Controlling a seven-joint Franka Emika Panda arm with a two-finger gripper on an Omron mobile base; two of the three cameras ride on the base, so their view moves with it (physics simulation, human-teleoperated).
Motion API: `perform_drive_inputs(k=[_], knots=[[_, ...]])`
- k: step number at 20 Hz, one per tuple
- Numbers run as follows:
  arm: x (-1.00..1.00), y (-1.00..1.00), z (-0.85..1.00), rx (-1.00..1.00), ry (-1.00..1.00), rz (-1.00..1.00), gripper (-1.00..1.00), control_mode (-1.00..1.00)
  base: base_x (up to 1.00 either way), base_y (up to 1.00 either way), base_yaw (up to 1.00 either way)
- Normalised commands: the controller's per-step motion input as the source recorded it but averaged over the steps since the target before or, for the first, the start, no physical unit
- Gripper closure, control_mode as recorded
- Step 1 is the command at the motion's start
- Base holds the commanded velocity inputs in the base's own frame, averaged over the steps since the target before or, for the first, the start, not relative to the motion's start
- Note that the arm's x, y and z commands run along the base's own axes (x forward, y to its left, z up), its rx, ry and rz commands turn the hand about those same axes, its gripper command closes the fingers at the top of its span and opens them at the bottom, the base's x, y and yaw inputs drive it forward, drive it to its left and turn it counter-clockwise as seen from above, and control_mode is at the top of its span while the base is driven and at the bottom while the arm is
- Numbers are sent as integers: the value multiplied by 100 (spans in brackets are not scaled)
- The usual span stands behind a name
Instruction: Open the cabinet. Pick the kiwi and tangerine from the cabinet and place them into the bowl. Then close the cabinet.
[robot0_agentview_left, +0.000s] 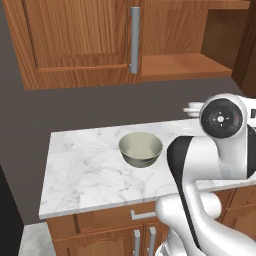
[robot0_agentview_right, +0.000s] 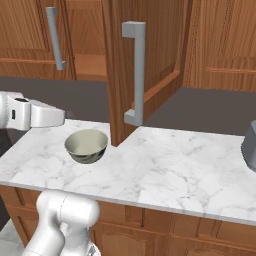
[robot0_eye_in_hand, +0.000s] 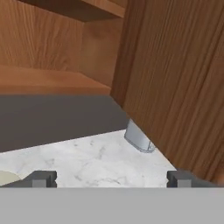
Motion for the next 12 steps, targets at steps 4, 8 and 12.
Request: perform_drive_inputs(k=[4, 8, 12], knots=[[7, -8, 0, 4, -1, -12, -100, -100, 0, 0, 0], [17, -7, 0, 2, 0, 0, -100, -100, 0, 0, 0], [29, -39, 13, 11, -2, -2, -100, -100, 0, 0, 0]])
